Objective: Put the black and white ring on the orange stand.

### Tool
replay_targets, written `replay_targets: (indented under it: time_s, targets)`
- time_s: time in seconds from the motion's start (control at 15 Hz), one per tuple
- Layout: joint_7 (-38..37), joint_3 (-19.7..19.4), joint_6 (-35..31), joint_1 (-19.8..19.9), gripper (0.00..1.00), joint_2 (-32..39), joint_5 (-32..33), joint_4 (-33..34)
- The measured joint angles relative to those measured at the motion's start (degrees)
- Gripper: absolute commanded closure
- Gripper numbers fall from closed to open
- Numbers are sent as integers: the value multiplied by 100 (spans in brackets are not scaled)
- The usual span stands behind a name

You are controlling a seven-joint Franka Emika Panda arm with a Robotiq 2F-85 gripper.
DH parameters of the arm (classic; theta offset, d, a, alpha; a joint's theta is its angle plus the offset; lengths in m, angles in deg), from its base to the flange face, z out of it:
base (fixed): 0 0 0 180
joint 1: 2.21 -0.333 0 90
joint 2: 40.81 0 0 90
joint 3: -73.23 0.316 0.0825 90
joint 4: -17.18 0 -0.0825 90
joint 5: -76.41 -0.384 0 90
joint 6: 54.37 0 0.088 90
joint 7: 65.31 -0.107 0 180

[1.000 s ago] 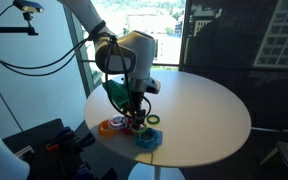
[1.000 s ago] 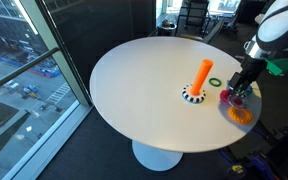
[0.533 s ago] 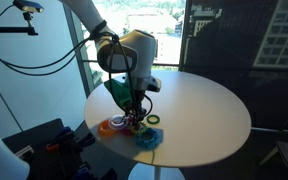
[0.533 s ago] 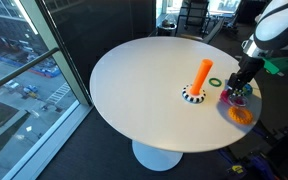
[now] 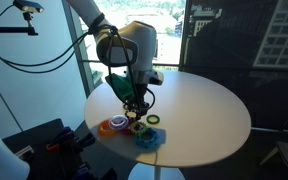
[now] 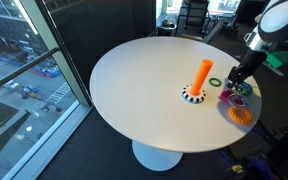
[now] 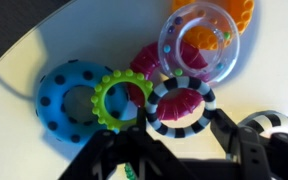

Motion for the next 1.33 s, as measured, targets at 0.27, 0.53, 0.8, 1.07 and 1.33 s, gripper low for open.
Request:
replay_targets:
  time_s: [0.27, 0.53, 0.8, 1.07, 1.33]
  targets:
    - [-45, -5, 57, 1, 59, -359, 55, 1]
    - [-347, -2, 235, -1, 59, -773, 501, 19]
    - [-623, 36, 669, -51, 59, -1218, 873, 149]
    - [-838, 186, 1175, -204, 59, -1608, 957, 348]
    - [-1012, 376, 1539, -420, 59, -1866, 957, 518]
